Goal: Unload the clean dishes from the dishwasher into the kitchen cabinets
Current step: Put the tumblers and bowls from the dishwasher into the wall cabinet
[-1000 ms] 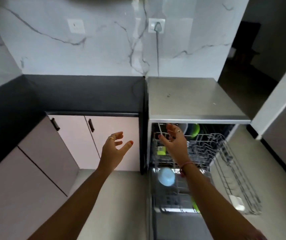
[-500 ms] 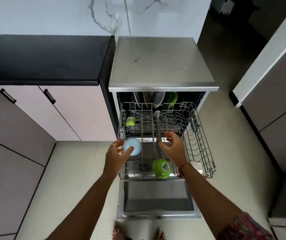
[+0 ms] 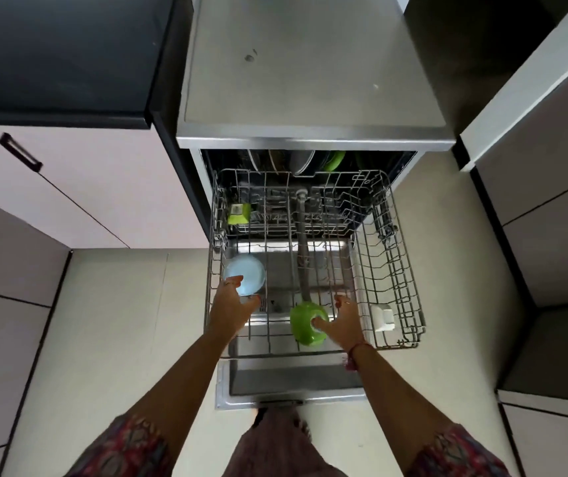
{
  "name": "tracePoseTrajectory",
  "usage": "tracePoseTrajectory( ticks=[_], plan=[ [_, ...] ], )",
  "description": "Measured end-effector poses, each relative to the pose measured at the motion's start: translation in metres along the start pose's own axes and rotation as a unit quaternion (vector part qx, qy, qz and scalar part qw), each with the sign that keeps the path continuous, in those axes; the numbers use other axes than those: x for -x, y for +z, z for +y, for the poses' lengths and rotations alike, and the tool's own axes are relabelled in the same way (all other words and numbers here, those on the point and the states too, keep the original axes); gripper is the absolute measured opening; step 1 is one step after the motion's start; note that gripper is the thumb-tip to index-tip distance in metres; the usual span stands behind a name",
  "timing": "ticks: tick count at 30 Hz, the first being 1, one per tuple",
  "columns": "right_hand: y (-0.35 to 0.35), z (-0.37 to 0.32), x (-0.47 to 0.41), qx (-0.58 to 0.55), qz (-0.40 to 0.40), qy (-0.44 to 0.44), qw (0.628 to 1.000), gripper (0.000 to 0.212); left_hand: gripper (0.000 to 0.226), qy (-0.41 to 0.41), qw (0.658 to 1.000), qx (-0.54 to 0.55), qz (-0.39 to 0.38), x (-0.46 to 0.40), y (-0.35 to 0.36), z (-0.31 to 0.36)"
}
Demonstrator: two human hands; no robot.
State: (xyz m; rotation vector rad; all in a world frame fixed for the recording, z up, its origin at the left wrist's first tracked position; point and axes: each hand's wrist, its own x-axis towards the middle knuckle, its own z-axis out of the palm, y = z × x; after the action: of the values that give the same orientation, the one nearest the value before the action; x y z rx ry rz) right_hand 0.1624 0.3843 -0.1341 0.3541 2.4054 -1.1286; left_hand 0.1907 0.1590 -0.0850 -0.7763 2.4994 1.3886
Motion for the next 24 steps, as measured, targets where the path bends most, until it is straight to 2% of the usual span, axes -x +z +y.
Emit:
tracePoseTrajectory(
  ticks=[8, 13, 19, 24],
  plan=[
    [0.045, 0.006, -0.024, 0.066, -0.031, 0.088, 0.994, 0.102, 0.077, -0.004, 0.997, -0.073, -0.039, -0.064, 0.021, -0.031],
    [0.063, 0.015, -0.029, 0.076, -0.027, 0.142, 0.987, 0.106, 0.096, 0.057, 0.980, -0.178, -0.070, -0.096, 0.026, -0.049],
    [0.081, 0.020, -0.030, 0.074, 0.028, 0.156, 0.985, 0.106, 0.106, 0.106, 0.963, -0.224, -0.108, -0.128, 0.033, -0.065],
    [0.098, 0.021, -0.036, 0.037, 0.076, 0.196, 0.977, 0.107, 0.110, 0.103, 0.960, -0.244, -0.095, -0.143, 0.049, -0.075]
  ],
)
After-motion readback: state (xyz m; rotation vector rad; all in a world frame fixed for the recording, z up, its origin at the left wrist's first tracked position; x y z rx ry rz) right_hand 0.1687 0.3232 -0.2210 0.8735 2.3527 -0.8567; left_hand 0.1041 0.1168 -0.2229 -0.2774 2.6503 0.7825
